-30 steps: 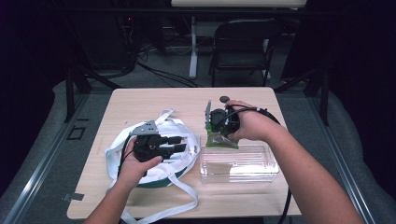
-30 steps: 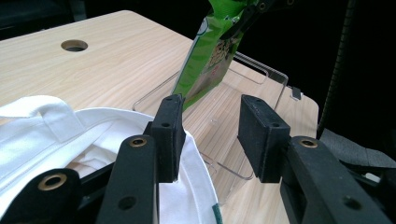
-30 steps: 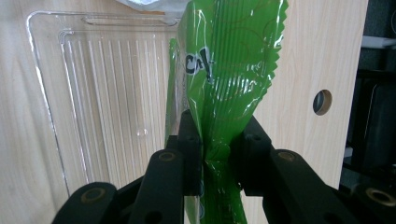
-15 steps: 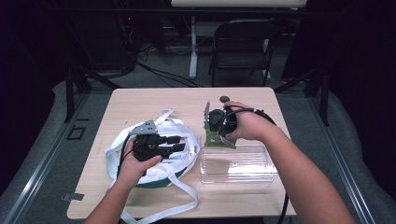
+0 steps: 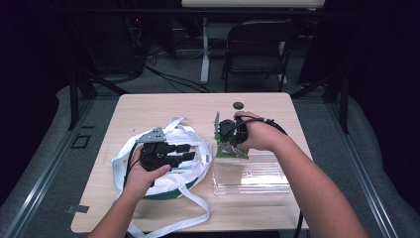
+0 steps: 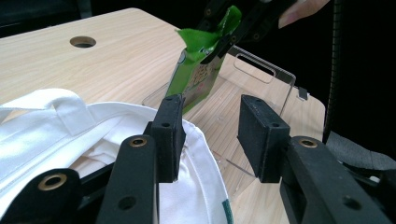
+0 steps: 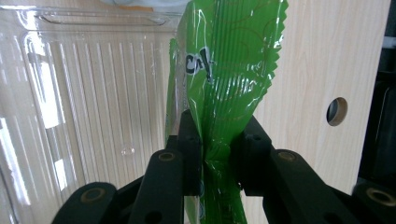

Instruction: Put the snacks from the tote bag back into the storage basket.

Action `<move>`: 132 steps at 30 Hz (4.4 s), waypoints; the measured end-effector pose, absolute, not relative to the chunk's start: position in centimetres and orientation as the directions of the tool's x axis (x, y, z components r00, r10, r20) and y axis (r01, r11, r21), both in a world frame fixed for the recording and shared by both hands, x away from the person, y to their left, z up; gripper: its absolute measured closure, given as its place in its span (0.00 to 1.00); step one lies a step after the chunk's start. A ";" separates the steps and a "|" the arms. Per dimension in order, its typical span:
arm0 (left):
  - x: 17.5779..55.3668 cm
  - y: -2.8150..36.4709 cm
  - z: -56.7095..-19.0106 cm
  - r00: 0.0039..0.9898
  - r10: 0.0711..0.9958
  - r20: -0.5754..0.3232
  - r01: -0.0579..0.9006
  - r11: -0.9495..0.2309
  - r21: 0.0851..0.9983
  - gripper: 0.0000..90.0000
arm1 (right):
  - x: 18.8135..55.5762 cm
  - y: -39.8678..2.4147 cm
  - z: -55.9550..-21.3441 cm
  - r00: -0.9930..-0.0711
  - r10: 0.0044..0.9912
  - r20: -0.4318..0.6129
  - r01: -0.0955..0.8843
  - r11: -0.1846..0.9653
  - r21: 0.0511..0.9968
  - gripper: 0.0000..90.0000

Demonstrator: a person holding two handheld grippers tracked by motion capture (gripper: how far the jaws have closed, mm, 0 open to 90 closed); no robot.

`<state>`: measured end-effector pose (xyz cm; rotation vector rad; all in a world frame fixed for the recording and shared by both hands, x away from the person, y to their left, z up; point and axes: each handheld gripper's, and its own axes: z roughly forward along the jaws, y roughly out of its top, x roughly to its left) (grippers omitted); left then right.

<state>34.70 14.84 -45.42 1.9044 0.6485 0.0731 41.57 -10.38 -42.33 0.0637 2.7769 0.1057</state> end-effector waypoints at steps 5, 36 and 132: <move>34.8 14.9 -45.5 0.848 0.470 -0.246 0.405 -0.275 0.872 0.67 | 41.9 -10.3 -43.1 -0.933 0.042 -0.357 0.021 0.998 0.061 0.83; 34.9 15.1 -45.5 0.845 0.473 -0.251 0.409 -0.268 0.872 0.68 | 42.5 -9.7 -44.7 -0.932 0.014 -0.362 -0.015 0.997 0.076 0.81; 36.1 16.7 -46.5 0.792 0.546 -0.272 0.462 -0.245 0.853 0.54 | 39.8 -13.0 -38.4 -0.883 0.218 -0.416 0.088 0.947 0.308 0.55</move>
